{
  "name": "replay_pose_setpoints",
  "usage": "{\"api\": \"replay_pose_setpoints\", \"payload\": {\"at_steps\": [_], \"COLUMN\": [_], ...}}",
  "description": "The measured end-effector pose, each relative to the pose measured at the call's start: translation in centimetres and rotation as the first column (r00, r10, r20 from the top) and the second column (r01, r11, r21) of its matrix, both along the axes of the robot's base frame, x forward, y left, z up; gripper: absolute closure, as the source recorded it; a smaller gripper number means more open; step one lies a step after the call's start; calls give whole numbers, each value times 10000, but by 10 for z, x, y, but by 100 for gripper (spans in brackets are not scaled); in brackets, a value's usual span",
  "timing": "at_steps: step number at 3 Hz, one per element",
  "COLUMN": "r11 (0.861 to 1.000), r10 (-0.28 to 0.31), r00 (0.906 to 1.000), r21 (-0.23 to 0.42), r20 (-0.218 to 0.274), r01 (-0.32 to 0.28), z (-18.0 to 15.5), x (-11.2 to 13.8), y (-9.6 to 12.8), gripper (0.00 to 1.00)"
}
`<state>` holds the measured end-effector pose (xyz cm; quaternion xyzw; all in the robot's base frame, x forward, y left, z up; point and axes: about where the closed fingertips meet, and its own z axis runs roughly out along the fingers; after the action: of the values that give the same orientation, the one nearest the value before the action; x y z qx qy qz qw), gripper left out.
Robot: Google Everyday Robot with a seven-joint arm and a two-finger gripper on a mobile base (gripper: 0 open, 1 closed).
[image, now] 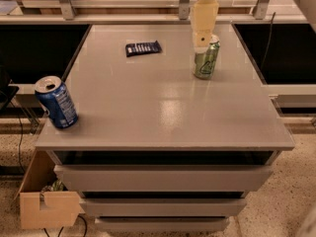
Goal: Move rxbar blueberry near pepsi can
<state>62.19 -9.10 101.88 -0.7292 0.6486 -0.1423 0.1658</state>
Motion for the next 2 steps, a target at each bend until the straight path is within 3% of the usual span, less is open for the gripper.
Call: {"api": "replay_pose_setpoints", "payload": {"at_steps": [2], "r11": [9971], "r10": [718], "r00": [9974], "r21": [-267], "r20": [98], "r01": [-715], "z": [7], "x": [23], "y": [31], "gripper": [0]}}
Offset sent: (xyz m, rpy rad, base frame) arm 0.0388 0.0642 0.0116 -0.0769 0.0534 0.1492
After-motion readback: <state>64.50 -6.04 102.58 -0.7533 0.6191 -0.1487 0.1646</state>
